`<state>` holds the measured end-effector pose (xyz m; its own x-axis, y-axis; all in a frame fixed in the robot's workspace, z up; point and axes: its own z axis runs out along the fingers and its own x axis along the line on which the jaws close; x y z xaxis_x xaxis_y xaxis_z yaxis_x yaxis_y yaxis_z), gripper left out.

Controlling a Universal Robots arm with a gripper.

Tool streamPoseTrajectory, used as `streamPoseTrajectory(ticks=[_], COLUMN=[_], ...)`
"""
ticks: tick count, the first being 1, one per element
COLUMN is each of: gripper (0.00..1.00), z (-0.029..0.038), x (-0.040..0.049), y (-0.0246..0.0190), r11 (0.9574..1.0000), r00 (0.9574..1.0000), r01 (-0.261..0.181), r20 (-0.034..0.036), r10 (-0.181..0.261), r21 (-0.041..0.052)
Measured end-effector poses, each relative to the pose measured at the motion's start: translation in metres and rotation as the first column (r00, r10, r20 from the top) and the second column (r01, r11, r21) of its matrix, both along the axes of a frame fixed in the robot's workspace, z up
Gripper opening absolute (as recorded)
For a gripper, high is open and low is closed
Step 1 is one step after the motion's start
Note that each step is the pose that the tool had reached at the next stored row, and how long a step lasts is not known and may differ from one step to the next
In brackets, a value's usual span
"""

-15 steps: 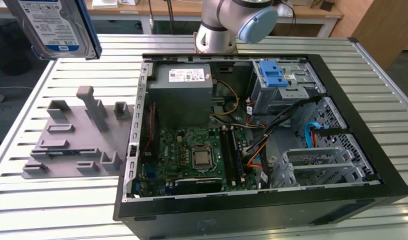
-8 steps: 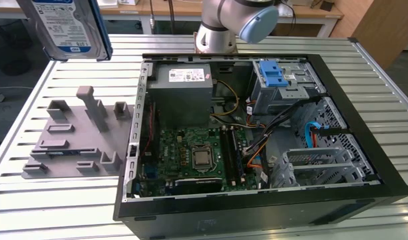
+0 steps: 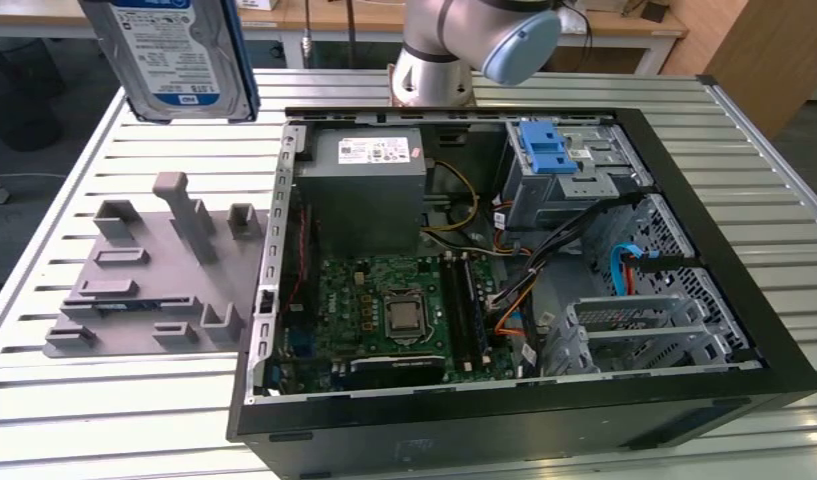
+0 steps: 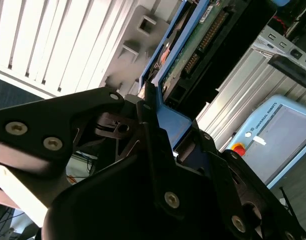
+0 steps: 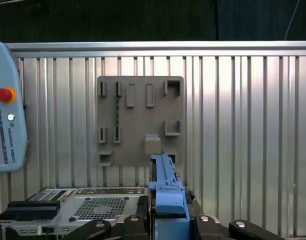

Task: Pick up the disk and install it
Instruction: 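Pick up the disk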

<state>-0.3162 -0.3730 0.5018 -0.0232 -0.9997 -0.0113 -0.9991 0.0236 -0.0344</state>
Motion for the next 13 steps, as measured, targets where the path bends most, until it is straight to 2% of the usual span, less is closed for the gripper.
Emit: streamPoseTrajectory(ticks=[5,7,10,13], gripper=[0.36,0.36,0.36,0.36], z=[-0.0005,-0.0005,-0.0006,-0.0008], x=[0.0215,0.0238,0.0241,0.0242], y=[-0.0001,-0.0008,-0.0064,-0.0163], r11=[1.0000,1.0000,1.0000,1.0000], r00=[1.0000,1.0000,1.0000,1.0000], r01=[0.000,0.000,0.000,0.000], r20=[-0.0002,-0.0002,-0.0004,-0.0003], r10=[0.000,0.000,0.000,0.000], r21=[-0.0001,0.0000,-0.0001,0.0000])
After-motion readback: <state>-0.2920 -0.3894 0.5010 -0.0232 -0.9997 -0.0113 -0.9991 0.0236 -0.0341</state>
